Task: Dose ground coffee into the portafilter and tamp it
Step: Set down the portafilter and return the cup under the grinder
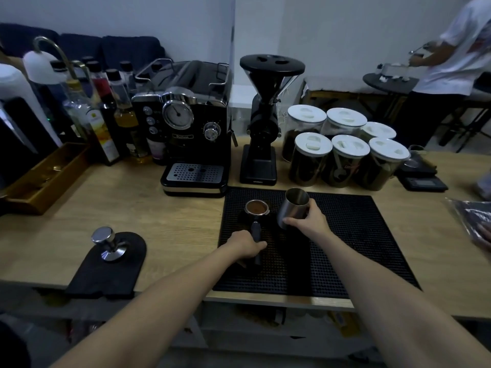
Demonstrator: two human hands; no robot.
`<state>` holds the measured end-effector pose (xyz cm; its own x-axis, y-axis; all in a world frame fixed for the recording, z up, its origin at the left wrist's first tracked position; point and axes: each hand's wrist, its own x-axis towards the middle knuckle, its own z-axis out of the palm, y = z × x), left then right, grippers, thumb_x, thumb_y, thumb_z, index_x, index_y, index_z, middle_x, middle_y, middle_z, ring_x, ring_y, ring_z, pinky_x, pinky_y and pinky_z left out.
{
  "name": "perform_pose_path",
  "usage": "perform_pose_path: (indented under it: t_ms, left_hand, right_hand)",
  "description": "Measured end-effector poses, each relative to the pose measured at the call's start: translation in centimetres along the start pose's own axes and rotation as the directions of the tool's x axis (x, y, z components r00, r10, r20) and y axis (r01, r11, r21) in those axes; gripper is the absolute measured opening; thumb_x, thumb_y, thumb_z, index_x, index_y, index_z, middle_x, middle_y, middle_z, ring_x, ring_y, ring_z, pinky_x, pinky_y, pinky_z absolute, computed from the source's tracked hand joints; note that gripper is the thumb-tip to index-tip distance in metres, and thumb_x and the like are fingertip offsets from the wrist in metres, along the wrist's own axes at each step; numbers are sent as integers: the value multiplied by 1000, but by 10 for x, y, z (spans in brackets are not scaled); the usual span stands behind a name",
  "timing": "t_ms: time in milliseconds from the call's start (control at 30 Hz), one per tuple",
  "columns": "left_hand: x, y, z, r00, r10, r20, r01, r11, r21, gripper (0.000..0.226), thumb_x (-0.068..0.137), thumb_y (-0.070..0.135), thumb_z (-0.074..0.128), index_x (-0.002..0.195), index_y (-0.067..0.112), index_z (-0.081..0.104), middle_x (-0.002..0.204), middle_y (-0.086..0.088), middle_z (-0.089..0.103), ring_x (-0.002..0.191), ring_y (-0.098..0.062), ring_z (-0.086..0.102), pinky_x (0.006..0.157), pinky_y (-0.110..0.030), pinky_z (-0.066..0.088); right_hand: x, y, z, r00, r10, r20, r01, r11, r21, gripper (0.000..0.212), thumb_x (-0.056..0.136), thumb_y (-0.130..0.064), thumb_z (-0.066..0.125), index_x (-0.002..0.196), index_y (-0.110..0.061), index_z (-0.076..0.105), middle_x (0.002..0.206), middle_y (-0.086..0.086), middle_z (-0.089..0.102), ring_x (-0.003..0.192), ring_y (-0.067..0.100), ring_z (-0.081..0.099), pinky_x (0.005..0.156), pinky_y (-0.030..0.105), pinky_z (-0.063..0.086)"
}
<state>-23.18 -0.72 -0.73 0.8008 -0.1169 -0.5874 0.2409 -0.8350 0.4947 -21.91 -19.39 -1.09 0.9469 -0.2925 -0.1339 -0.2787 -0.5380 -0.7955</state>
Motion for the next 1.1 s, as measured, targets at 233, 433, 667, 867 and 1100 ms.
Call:
perform_pose_path:
  t_ms: [233, 433, 667, 867, 1100]
  left_hand:
    - [0, -2, -3, 1000, 20, 19, -21, 998, 60, 61, 88, 51, 52, 116, -3, 56, 119, -19, 62, 98, -34, 68, 78, -37, 59]
    - [-2, -2, -30, 997, -49, 65, 45, 997, 64, 64, 84, 58, 53, 104, -2, 56, 77, -11, 63, 40, -15, 59, 33, -21, 47]
    - [4, -1, -96, 989, 86, -123, -76, 994, 81, 38, 93, 36, 52, 103, 1, 60, 105, -18, 69, 88, -28, 68, 83, -37, 56]
    - [32, 20, -122, 941, 280, -193, -283, 959, 10, 38, 88, 27, 63, 121, 9, 55, 115, -11, 63, 107, -24, 61, 90, -33, 49]
    - [79, 57, -119, 899, 417, -131, -435, 886, -161, 54, 88, 20, 63, 138, 15, 44, 131, -13, 57, 121, -23, 55, 103, -33, 44]
  right_hand:
    - [6, 8, 5, 999, 26, 31, -26, 1000, 15, 70, 63, -24, 85, 121, -14, 46, 123, 8, 58, 116, 26, 53, 87, 28, 38]
    - [14, 7, -2, 997, 33, 73, -35, 999, 24, 78, 59, -24, 88, 125, -16, 48, 124, 7, 58, 115, 25, 53, 90, 30, 40]
    - [34, -18, -29, 992, -11, 127, 2, 998, 66, 78, 60, -19, 87, 126, -12, 46, 124, 7, 56, 113, 23, 53, 92, 34, 47]
    - [57, -49, -39, 976, -123, 180, 112, 991, 71, 70, 60, -10, 86, 119, -11, 48, 119, 6, 58, 108, 20, 56, 80, 29, 53]
    - [94, -65, -24, 965, -155, 212, 156, 988, 14, 78, 58, -14, 87, 126, -9, 50, 124, 8, 59, 115, 23, 55, 99, 42, 47]
